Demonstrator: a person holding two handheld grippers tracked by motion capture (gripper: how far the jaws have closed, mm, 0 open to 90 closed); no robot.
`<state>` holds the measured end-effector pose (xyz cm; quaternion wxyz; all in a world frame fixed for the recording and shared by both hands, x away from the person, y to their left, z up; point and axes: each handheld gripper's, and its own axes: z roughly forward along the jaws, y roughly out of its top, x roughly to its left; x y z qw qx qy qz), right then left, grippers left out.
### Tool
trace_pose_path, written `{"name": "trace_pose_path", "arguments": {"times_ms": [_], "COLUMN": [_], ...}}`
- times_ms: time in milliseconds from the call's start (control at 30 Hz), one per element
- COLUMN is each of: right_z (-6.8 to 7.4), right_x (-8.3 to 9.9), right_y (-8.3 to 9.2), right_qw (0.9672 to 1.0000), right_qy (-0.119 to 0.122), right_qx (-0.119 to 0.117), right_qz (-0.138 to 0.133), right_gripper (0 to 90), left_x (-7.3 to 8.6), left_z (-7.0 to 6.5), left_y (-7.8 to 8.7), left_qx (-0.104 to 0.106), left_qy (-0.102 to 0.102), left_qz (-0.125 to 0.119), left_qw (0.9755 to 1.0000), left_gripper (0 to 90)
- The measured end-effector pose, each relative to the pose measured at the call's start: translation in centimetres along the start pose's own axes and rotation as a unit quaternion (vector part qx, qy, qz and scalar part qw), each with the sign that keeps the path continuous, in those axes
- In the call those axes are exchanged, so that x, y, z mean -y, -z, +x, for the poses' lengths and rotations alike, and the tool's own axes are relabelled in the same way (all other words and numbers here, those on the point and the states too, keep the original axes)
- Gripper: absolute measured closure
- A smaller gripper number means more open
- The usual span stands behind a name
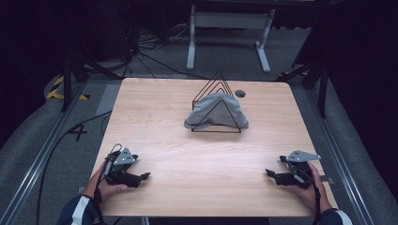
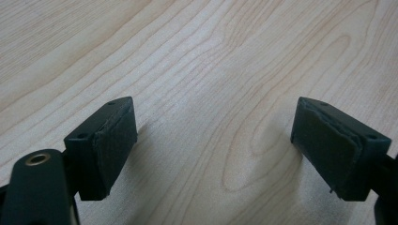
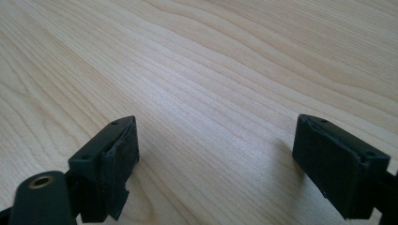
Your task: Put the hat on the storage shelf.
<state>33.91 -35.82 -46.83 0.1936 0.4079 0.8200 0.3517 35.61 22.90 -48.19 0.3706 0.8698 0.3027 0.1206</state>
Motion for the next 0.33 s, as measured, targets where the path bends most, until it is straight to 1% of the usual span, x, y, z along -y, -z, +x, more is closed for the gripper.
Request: {"name": "trace_pose_path", "arguments": {"times_ms": [333], "right_z": [0.0], "right_x": [-0.01], "right_y": [-0.01], "right_qw": [1.0], "right_qy": [0.0], "right_qx": [0.0], "right_qz": [0.0], "right_gripper": [15.0], "left_x": [-0.01], "left_z": [-0.01], "left_y": [-0.03], "left_qx": [0.001], "left_qy": [0.002], "left_qz": [0.0], "left_qw": [1.0], "left_gripper": [15.1]}}
